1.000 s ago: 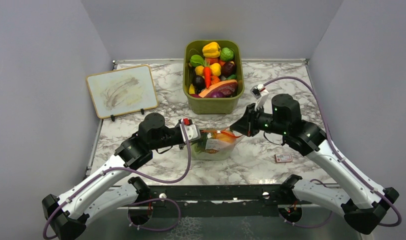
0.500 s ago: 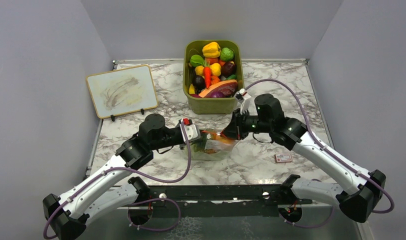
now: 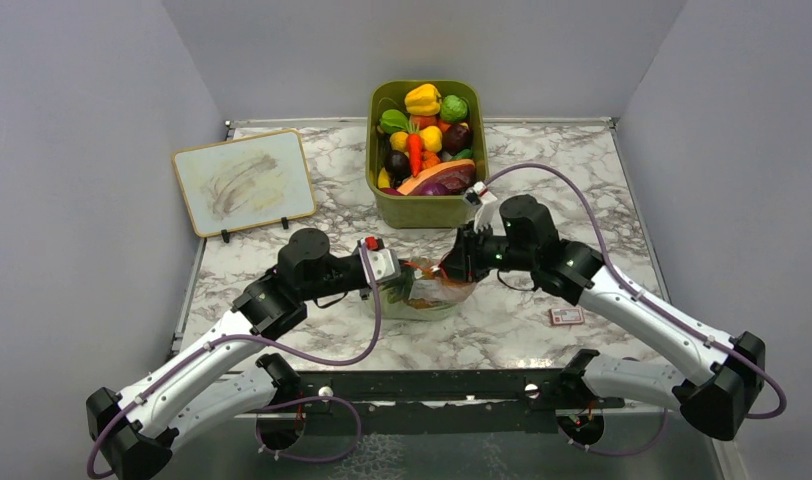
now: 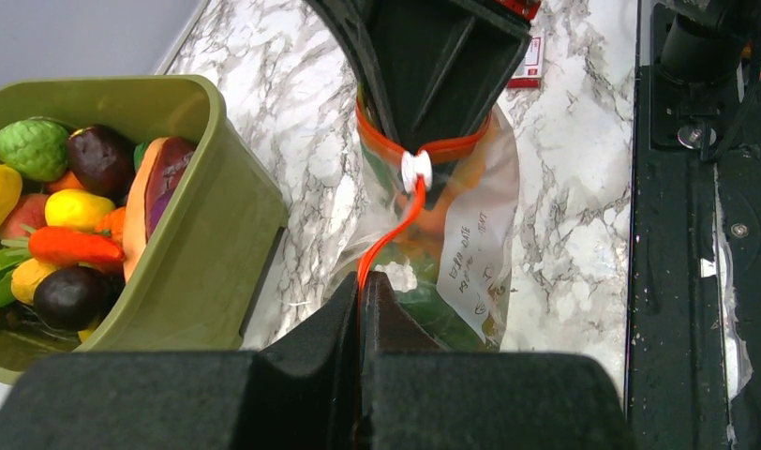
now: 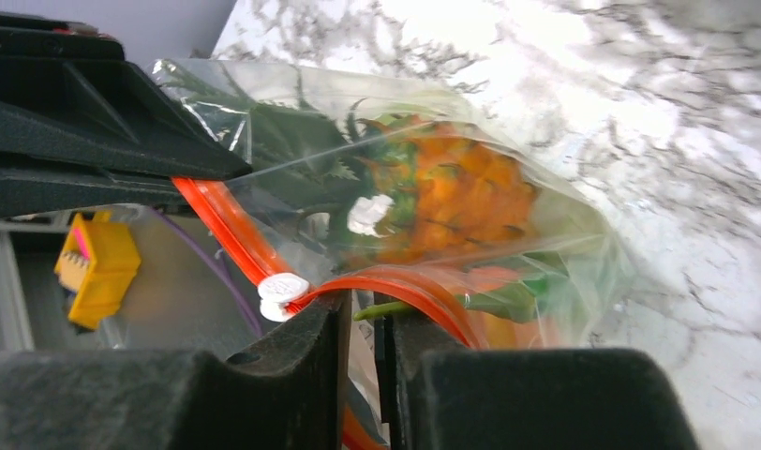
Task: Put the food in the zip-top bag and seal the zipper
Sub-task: Zip the zipper food storage bag at the center of the board.
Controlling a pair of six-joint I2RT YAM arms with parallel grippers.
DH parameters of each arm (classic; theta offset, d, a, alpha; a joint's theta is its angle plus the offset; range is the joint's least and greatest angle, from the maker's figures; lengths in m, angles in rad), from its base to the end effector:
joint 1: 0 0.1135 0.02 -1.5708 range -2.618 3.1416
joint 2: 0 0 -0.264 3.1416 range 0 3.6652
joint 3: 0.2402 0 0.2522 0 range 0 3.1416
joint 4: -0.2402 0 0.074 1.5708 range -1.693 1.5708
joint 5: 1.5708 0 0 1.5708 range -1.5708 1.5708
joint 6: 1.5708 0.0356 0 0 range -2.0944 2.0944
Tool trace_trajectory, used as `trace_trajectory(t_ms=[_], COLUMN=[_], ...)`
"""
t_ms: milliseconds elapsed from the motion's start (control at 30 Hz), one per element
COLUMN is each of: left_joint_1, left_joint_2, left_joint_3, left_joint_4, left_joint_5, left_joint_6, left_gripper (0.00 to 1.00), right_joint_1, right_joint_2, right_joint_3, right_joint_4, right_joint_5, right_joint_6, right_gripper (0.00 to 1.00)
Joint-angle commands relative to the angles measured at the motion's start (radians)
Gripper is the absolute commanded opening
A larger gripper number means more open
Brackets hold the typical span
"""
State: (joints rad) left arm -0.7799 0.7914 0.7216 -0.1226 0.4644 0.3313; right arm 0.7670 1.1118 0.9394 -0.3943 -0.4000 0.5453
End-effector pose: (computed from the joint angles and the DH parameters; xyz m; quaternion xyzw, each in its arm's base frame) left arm 0.1216 -0.1427 0.3238 0.5205 0.5609 -0.3108 0.5638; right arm 0.1666 0.1798 0.3099 -0.1900 0.8433 0.4257 0.2675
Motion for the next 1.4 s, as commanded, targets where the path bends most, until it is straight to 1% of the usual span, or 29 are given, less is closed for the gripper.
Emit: trace_trajectory(t_ms=[0,100,233,300,467,600,767,800,900,933,967,1000,1033,1100,1167,1233,1367], left_joint_1=[-0.001,-0.001,0.0,0.0,-0.001,-0.001,-0.001,-0.001,-0.001,-0.001,-0.001,-0.001,-0.001,-0.001,-0.001,-0.001,-0.001], left_joint_2=[-0.034,-0.037,-0.034,-0.033,-0.036,-0.034,-0.033,-0.033,-0.037,-0.041,-0.045,-0.048,-0.047,-0.048,-0.041,-0.037,-0.038], left_joint_3=[0.002,0.008,0.018,0.019,0.021,0.018,0.018,0.018,0.016,0.014,0.01,0.007,0.004,-0.001,-0.004,-0.004,-0.003], left_joint_4=[0.087,0.079,0.065,0.063,0.052,0.053,0.056,0.056,0.056,0.056,0.06,0.064,0.068,0.081,0.093,0.103,0.112], left_joint_5=[0.042,0.045,0.052,0.053,0.062,0.068,0.071,0.07,0.057,0.054,0.05,0.046,0.046,0.054,0.077,0.087,0.094], left_joint_6=[0.018,0.024,0.036,0.038,0.037,0.033,0.028,0.028,0.025,0.025,0.025,0.023,0.023,0.021,0.016,0.005,-0.005], left_gripper=[0.0,0.0,0.0,0.0,0.0,0.0,0.0,0.0,0.0,0.0,0.0,0.0,0.0,0.0,0.0,0.0,0.0], right_joint_1=[0.011,0.011,0.01,0.011,0.011,0.011,0.011,0.011,0.011,0.011,0.011,0.011,0.01,0.011,0.011,0.01,0.011], right_joint_2=[-0.089,-0.149,-0.182,-0.181,-0.154,-0.114,-0.039,-0.027,-0.004,-0.007,-0.021,-0.043,-0.066,-0.114,-0.135,-0.111,-0.029], right_joint_3=[0.049,0.099,0.164,0.192,0.246,0.242,0.238,0.241,0.301,0.319,0.326,0.317,0.295,0.222,0.174,0.185,0.233], right_joint_4=[-0.113,-0.19,-0.274,-0.298,-0.276,-0.193,-0.176,-0.178,-0.211,-0.23,-0.228,-0.208,-0.178,-0.109,-0.08,-0.095,-0.158], right_joint_5=[0.178,0.227,0.205,0.188,0.096,-0.021,-0.117,-0.093,0.134,0.183,0.195,0.153,0.082,-0.07,-0.099,-0.124,-0.233], right_joint_6=[-0.027,-0.071,-0.195,-0.261,-0.401,-0.488,-0.61,-0.611,-0.432,-0.374,-0.348,-0.352,-0.396,-0.549,-0.665,-0.752,-0.844], right_gripper=[0.2,0.27,0.4,0.43,0.47,0.5,0.53,0.52,0.41,0.4,0.4,0.42,0.46,0.52,0.59,0.61,0.6])
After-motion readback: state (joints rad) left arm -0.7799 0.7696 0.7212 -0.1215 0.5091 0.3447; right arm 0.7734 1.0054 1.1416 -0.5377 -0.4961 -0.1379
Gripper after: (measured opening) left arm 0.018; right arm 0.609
